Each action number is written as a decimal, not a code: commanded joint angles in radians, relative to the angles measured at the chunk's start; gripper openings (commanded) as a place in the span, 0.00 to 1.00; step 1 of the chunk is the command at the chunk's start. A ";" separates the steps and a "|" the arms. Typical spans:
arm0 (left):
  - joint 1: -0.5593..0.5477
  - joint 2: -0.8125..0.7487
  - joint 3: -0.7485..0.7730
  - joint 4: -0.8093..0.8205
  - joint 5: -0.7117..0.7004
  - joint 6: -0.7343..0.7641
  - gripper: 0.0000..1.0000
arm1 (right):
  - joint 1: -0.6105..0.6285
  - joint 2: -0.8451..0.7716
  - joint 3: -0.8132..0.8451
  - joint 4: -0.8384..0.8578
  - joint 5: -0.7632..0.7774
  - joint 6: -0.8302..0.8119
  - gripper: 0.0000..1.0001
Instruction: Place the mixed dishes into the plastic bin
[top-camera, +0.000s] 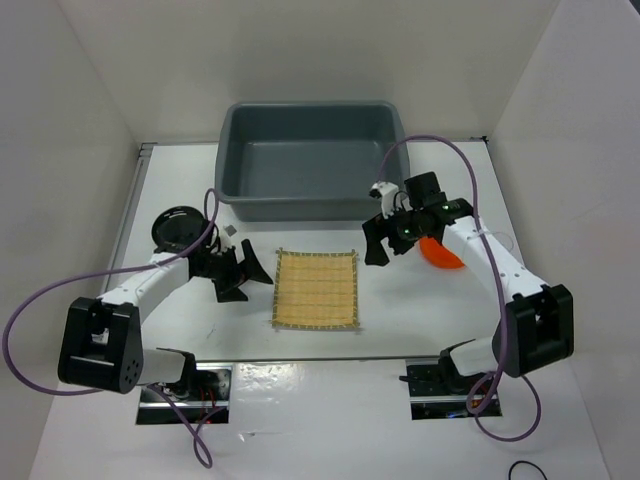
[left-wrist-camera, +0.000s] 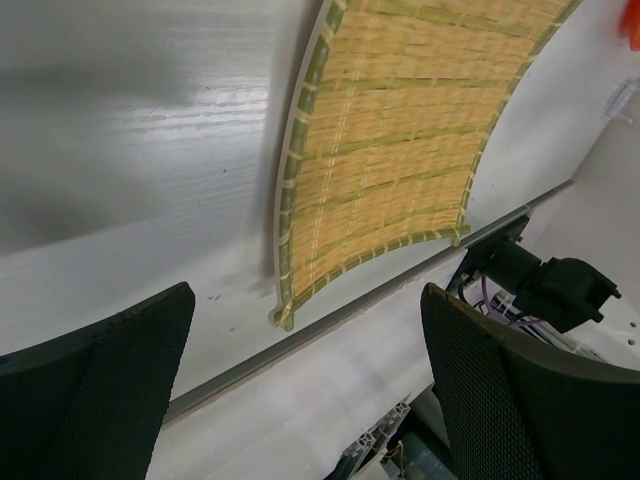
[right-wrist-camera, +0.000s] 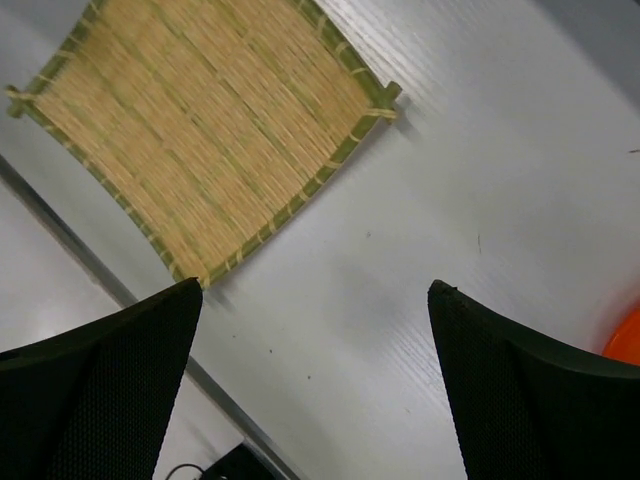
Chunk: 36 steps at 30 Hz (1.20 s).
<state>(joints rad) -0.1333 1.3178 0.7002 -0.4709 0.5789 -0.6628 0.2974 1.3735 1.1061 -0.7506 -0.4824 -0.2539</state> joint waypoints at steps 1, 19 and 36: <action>0.003 0.001 -0.002 0.057 0.022 -0.026 1.00 | 0.110 0.001 0.044 0.030 0.077 -0.062 0.97; -0.006 0.159 -0.039 0.184 0.099 -0.064 1.00 | 0.473 0.323 0.055 -0.027 0.357 -0.210 0.00; -0.028 0.162 -0.093 0.343 0.174 -0.155 1.00 | 0.485 0.472 0.005 0.040 0.377 -0.067 0.00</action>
<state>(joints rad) -0.1440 1.4754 0.6250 -0.2317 0.6914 -0.7689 0.7719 1.8233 1.1629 -0.7155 -0.1421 -0.3305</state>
